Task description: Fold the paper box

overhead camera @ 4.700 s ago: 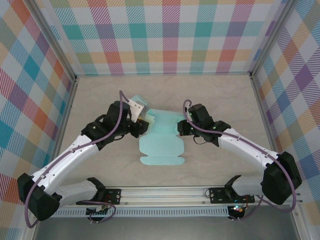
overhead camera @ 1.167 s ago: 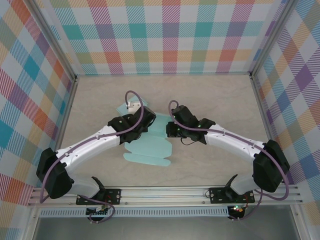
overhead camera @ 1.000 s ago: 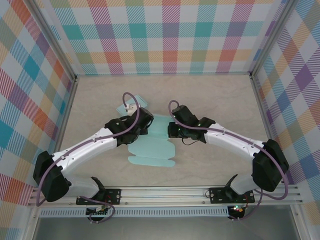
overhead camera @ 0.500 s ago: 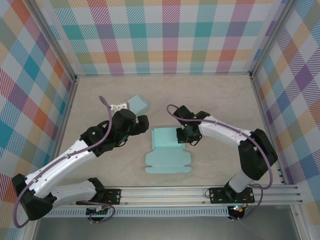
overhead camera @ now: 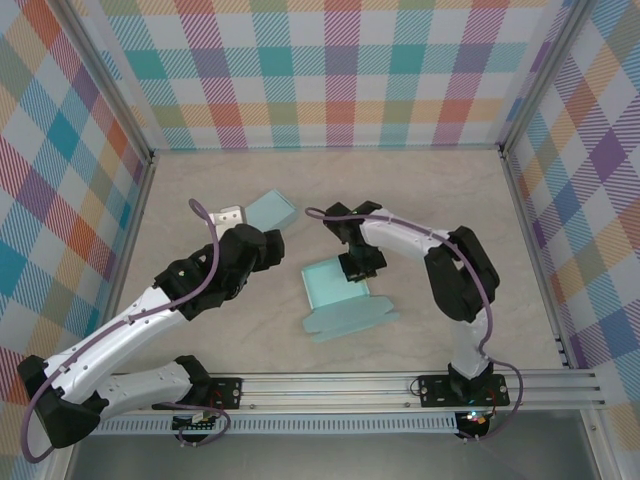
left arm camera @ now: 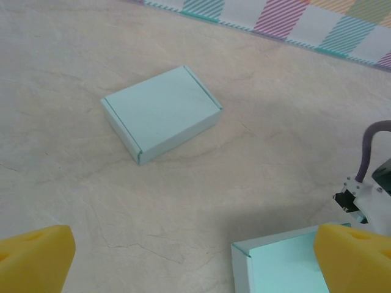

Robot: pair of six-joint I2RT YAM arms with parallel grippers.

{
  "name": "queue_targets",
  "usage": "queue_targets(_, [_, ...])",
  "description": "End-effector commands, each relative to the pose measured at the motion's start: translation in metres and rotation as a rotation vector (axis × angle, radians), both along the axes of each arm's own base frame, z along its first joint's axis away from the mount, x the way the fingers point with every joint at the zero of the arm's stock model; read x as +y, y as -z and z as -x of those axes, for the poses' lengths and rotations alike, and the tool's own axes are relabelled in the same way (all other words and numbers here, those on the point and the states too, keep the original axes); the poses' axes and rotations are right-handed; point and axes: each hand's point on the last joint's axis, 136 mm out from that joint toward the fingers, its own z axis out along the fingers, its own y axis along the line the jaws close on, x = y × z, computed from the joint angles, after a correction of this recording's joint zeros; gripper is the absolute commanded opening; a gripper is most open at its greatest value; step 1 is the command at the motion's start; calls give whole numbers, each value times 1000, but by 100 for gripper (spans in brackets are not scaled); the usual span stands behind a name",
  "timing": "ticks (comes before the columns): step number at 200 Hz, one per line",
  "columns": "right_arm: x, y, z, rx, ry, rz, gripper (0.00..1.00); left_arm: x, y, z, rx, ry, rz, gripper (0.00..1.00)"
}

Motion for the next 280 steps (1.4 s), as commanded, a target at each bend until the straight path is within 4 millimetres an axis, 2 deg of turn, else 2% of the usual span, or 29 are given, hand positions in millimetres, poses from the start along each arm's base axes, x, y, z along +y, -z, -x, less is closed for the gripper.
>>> queue_targets(1, [-22,33,-11,15,-33,174,3,21,-11,2,-50,-57,-64,100])
queue_targets(73, [-47,69,-26,-26,-44,484,0,51,-27,5,-107,-139,-157,100])
queue_targets(110, [-40,86,-23,-37,-64,528,0,50,-27,2,-104,-140,-177,100])
queue_targets(128, [-37,94,-18,-17,-76,527,5,49,-26,0,-96,-140,-189,100])
queue_targets(140, [-33,91,-15,-17,-78,507,10,48,-25,-1,-91,-136,-192,100])
queue_targets(156, [-26,77,-17,-45,-77,448,23,47,-26,-2,-87,-130,-201,100])
queue_targets(185, [-6,32,-28,-125,-91,302,54,41,-26,-5,-72,-95,-221,100])
queue_targets(193, [-1,21,-30,-146,-95,266,60,39,-24,-5,-60,-79,-229,100])
queue_targets(236, [14,-43,-46,-266,-112,140,72,35,-19,-6,-28,-56,-251,100])
queue_targets(280, [27,-130,-52,-444,-116,-52,76,19,1,-17,45,-15,-277,99])
